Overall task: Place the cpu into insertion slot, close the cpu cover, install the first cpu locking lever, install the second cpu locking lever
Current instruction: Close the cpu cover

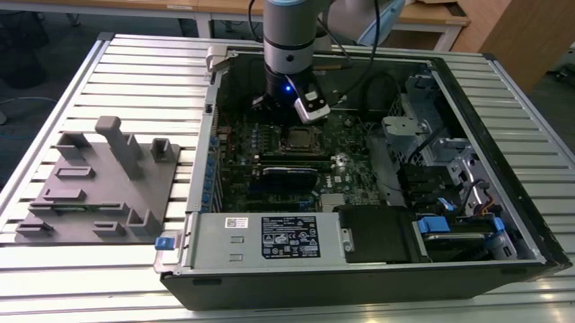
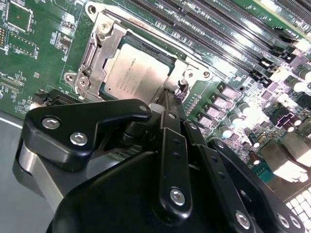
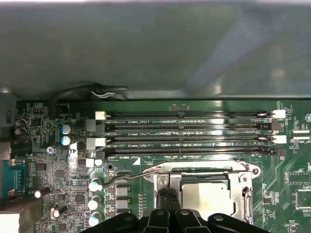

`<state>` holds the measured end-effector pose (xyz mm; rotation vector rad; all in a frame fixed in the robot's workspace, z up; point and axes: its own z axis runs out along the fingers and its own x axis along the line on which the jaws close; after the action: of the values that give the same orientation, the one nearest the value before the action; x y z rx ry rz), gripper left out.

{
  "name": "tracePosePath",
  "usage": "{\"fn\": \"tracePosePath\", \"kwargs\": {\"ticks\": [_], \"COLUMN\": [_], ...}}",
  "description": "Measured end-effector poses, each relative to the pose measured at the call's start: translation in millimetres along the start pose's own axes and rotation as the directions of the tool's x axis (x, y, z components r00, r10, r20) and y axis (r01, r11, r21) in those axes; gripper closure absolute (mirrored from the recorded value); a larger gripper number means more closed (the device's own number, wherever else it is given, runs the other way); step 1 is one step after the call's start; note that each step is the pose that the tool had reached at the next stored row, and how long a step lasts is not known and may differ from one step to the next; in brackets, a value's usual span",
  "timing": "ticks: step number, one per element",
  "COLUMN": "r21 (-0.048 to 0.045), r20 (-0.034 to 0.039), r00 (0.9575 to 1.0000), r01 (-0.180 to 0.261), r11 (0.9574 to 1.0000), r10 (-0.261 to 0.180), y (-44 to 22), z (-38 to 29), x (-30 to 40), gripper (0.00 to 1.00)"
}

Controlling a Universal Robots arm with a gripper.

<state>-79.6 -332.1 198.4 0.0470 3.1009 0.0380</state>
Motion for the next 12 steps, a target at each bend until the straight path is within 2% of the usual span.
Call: {"fn": "tracePosePath", "kwargs": {"ticks": [12], "r21": [0.0004], "r20": [-0.0003], "r00": [1.0], "r01": [0.0], "r11": [1.0], "r10": [0.0], "y": [-0.2], "z": [3.3], "x": [0.3], "gripper": [0.9]}}
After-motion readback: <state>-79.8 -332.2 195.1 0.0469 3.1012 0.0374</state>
